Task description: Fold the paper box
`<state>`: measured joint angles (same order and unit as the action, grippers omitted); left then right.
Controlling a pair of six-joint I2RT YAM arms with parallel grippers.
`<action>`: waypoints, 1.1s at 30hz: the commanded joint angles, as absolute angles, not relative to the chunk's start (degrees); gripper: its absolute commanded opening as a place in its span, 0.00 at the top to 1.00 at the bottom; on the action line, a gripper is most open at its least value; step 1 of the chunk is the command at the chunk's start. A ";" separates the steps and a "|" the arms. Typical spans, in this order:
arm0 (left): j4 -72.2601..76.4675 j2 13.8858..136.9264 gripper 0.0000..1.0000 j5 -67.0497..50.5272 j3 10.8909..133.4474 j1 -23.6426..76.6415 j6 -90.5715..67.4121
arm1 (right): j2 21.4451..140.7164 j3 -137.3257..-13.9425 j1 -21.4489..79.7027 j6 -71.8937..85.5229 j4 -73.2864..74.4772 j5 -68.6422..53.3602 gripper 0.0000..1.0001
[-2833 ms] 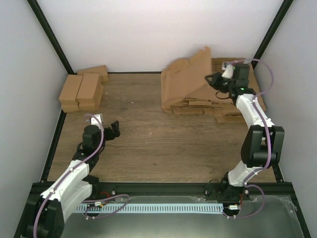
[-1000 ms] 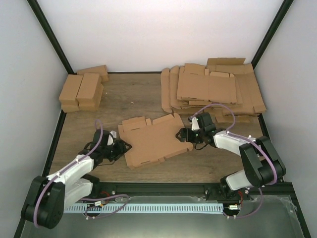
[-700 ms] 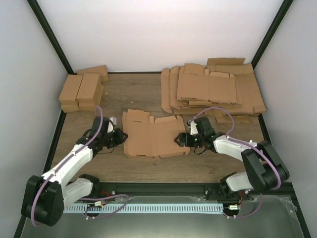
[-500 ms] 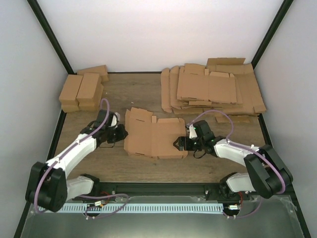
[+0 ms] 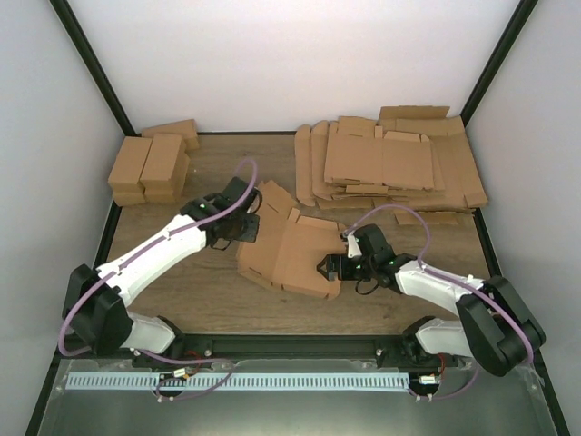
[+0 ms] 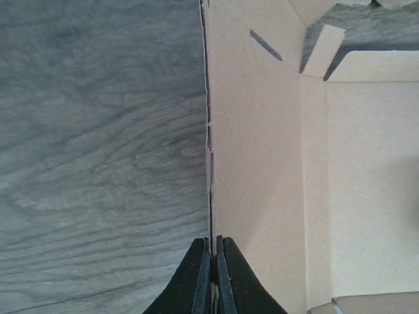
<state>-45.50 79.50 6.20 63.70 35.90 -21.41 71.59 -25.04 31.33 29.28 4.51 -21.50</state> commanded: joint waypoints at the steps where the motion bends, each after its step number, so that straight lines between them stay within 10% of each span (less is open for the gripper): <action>1: -53.35 81.40 0.96 21.90 67.73 40.25 -15.86 | 69.31 -27.35 31.90 29.49 8.03 -14.98 0.04; 8: -53.92 82.09 0.96 34.42 68.56 49.67 -11.17 | 67.93 -26.65 31.90 29.87 5.72 -15.24 0.11; 23: -54.10 89.98 0.96 54.81 71.63 67.38 -12.98 | 79.91 -21.52 31.90 32.61 -12.53 -32.27 0.78; 33: -53.45 94.41 0.96 49.08 73.72 70.35 -13.86 | 89.89 -19.12 31.90 36.69 -24.46 -36.85 0.87</action>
<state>-54.54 93.23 51.09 72.03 69.63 -12.86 86.67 -20.49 31.59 34.59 -20.12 -35.03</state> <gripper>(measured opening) 0.043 0.137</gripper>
